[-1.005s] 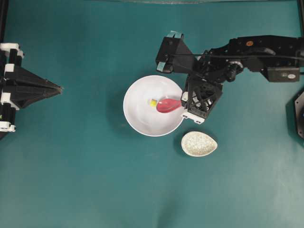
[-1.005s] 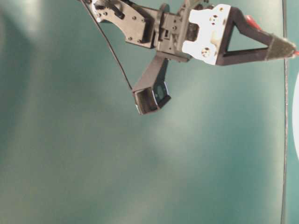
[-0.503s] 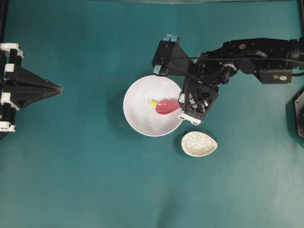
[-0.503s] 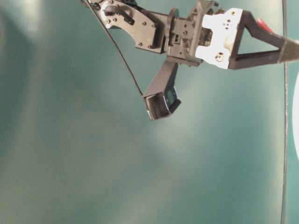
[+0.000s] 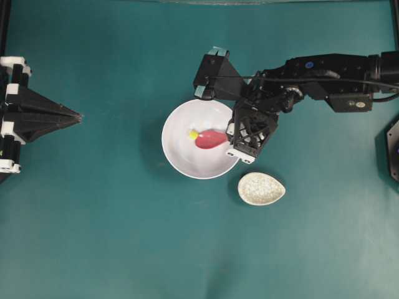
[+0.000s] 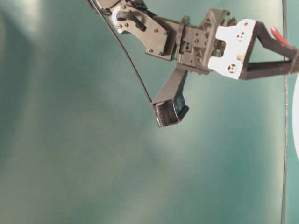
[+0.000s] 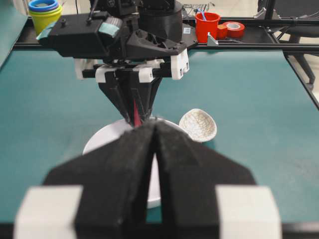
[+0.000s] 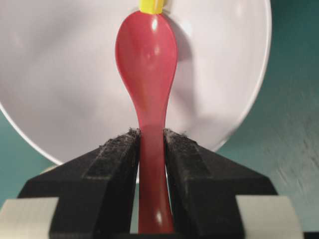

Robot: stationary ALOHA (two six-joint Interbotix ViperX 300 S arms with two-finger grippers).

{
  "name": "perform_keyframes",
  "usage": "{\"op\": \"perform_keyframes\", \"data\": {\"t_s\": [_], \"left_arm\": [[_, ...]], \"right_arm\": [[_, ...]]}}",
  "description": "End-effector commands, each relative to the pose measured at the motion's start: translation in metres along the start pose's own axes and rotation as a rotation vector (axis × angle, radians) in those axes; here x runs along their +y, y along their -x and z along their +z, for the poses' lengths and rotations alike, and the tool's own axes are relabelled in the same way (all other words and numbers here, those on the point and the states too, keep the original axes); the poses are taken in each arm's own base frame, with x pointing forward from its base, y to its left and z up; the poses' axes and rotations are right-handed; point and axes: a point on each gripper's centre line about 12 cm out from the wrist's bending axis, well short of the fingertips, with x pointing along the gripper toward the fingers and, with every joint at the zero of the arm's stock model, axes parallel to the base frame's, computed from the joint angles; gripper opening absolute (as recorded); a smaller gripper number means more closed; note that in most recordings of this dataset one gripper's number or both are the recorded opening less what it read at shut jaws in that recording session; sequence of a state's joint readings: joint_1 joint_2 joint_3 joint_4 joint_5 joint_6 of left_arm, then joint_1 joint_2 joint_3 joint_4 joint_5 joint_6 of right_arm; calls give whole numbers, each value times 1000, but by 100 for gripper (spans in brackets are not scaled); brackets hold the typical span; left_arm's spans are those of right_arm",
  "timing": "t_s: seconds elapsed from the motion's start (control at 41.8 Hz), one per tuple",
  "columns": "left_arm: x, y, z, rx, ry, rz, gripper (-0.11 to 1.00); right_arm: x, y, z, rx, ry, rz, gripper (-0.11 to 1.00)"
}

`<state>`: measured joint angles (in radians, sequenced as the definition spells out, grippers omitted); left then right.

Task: Scoop the yellow hexagonal prism block from the bowl with a spoon using the right arm.
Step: 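Push the spoon bowl under the yellow block inside the white bowl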

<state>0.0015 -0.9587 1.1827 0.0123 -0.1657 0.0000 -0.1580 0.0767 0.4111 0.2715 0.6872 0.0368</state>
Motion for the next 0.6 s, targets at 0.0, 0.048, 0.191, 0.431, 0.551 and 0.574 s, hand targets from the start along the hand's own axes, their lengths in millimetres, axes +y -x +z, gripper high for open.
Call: {"op": "perform_keyframes", "data": {"t_s": [0.0, 0.048, 0.191, 0.431, 0.551, 0.574], "left_arm": [[0, -2, 4, -9, -3, 1, 0], [0, -2, 4, -11, -3, 1, 0], [0, -2, 4, -11, -4, 1, 0], [0, -2, 4, -11, -4, 1, 0], [0, -2, 4, -9, -4, 1, 0], [0, -2, 5, -11, -3, 1, 0]], "right_arm": [[5, 11, 13, -70, 15, 9, 24], [5, 11, 14, -81, 16, 9, 24], [4, 11, 18, -115, 22, 5, 24], [4, 12, 24, -168, 23, 7, 24], [5, 13, 26, -184, 23, 8, 24], [5, 14, 27, -188, 24, 9, 24]]}}
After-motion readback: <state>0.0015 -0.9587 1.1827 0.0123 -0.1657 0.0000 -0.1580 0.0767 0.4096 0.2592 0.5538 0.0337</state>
